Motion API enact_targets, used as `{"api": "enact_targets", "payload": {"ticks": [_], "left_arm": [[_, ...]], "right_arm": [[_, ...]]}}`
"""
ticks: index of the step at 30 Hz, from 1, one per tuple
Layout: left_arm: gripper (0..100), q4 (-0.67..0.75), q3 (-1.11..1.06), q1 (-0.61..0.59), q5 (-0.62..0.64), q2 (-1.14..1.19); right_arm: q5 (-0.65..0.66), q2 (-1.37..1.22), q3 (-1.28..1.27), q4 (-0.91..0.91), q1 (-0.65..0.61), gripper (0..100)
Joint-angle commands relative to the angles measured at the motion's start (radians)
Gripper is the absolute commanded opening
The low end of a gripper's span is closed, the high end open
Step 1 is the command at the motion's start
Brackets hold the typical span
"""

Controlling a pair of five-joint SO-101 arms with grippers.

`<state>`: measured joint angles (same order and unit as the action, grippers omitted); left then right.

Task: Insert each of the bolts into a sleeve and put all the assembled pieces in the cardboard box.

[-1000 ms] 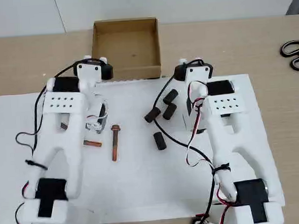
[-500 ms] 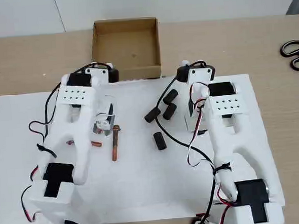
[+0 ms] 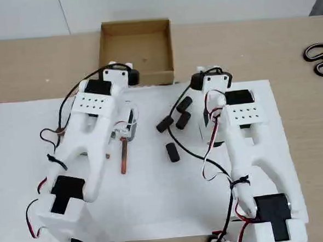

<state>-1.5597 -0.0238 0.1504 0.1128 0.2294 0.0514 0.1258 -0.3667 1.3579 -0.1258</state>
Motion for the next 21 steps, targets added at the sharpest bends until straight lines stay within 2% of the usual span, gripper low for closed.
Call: {"api": "enact_targets", "payload": {"ticks": [1, 21], "left_arm": [[14, 0.014, 0.036, 0.003, 0.003, 0.034], [14, 0.075, 0.035, 0.003, 0.006, 0.190]], "right_arm": [[0.005, 0.039, 0.005, -0.015, 0.008, 0.4], [0.005, 0.039, 0.005, -0.028, 0.008, 0.4]]}}
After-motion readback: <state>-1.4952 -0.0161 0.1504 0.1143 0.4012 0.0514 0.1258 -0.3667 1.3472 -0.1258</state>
